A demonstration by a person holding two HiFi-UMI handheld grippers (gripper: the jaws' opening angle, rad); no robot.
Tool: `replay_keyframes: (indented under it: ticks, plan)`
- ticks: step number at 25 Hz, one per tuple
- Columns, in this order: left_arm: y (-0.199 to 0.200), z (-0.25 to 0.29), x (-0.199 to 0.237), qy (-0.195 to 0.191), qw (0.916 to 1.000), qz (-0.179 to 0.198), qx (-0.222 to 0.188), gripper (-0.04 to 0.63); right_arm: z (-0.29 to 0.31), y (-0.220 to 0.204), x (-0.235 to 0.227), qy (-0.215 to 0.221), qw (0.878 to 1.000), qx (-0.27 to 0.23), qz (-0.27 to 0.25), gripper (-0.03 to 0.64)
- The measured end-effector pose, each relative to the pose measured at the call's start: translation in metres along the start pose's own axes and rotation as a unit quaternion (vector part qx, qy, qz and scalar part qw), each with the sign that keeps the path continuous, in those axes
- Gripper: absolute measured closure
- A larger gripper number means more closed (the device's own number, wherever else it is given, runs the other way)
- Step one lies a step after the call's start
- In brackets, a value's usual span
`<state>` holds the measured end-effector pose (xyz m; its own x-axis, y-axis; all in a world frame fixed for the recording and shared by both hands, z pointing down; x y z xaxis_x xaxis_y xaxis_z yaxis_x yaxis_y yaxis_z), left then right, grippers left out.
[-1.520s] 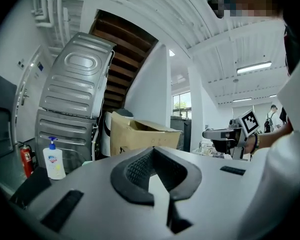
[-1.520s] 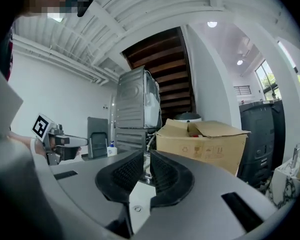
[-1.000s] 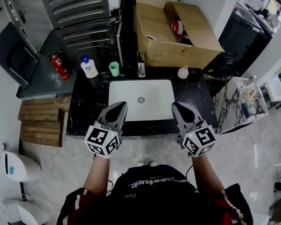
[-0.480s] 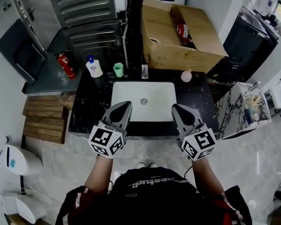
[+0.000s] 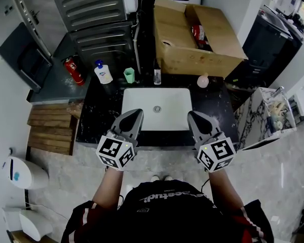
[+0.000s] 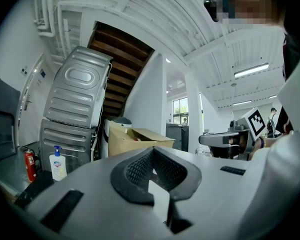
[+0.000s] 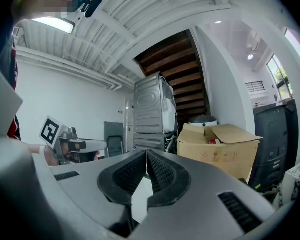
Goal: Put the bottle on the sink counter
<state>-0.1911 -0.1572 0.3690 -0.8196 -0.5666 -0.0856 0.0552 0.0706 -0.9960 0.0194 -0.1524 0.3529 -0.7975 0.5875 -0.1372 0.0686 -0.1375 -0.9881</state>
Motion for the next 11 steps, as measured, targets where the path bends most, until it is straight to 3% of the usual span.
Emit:
replay_keyframes:
  ticks: [11]
  plan:
    - [0.003,0.005,-0.012,-0.006,1.0,0.002,0.0,0.581,-0.007,-0.001,-0.006,-0.001,1.0,0.006,-0.002,0.575]
Point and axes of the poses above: the fingertips, and each gripper's own axes: z forward along the fingers, x to its left, y out of its top, the point moved 4 cm from there along -z, backward along the fingers, and after that the axes turned 8 degrees about z, right-handed, at the moved point
